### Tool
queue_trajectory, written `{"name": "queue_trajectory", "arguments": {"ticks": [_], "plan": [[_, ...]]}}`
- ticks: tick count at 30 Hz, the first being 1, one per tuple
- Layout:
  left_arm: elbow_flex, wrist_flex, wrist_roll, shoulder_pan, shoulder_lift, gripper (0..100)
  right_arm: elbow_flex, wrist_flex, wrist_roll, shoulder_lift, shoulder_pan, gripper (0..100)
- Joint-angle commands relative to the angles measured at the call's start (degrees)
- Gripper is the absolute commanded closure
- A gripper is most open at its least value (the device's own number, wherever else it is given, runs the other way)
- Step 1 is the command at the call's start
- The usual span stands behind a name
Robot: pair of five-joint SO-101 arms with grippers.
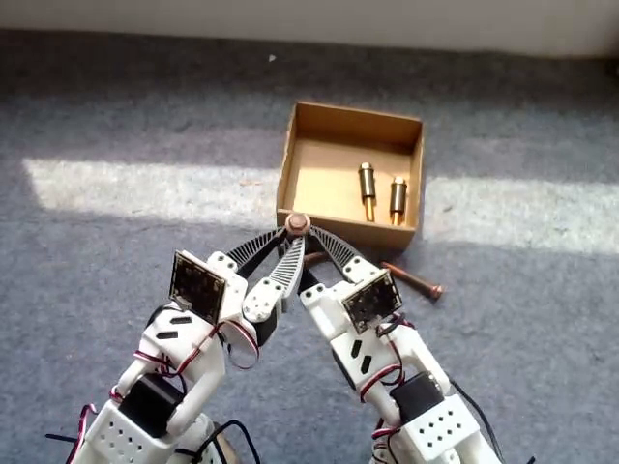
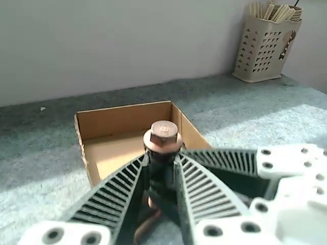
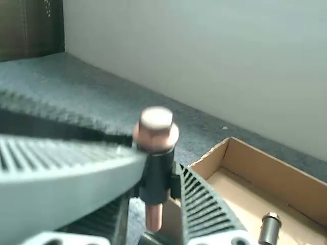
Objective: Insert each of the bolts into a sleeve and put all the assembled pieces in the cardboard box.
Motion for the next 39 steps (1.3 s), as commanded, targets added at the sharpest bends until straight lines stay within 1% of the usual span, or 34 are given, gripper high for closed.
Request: {"name": "queue_trajectory", "arguments": {"ticks": [1, 5, 12, 15, 17, 20, 25, 28, 32, 39], "plan": [[-0.5, 1.5, -0.7, 1.4, 0.4, 90, 5.8, -2.2, -0.1, -1.0, 3.2, 99.2], [-0.5, 1.5, -7.1, 1.4, 0.0, 90, 5.8, -2.0, -0.1, -0.9, 4.9, 99.2], [-0.5, 1.4, -9.5, 0.9, -0.1, 90, 5.8, -1.9, -0.1, -0.6, 10.5, 99.2], [-0.5, 1.5, -16.0, 0.3, -0.2, 90, 5.8, -0.7, -0.1, -0.6, 12.5, 99.2], [-0.5, 1.5, -19.1, -1.9, -0.2, 94, 5.8, 1.1, 0.0, -0.7, 13.3, 99.2], [-0.5, 1.5, -21.0, -6.0, -0.2, 100, 5.8, 1.9, 0.1, -0.8, 14.7, 99.2], [0.8, 1.6, -21.1, -16.0, -0.2, 99, 5.8, 2.1, 0.3, -0.6, 15.4, 99.2], [2.3, 1.6, -21.0, -20.7, -0.2, 99, 5.8, 2.2, 0.4, -0.6, 15.4, 99.2], [5.8, 1.5, -21.0, -24.7, -0.2, 99, 5.8, 4.2, 0.4, -0.8, 15.4, 99.2], [12.7, 1.1, -21.1, -31.0, -0.2, 99, 5.8, 4.4, 0.4, -0.8, 15.4, 99.2]]}}
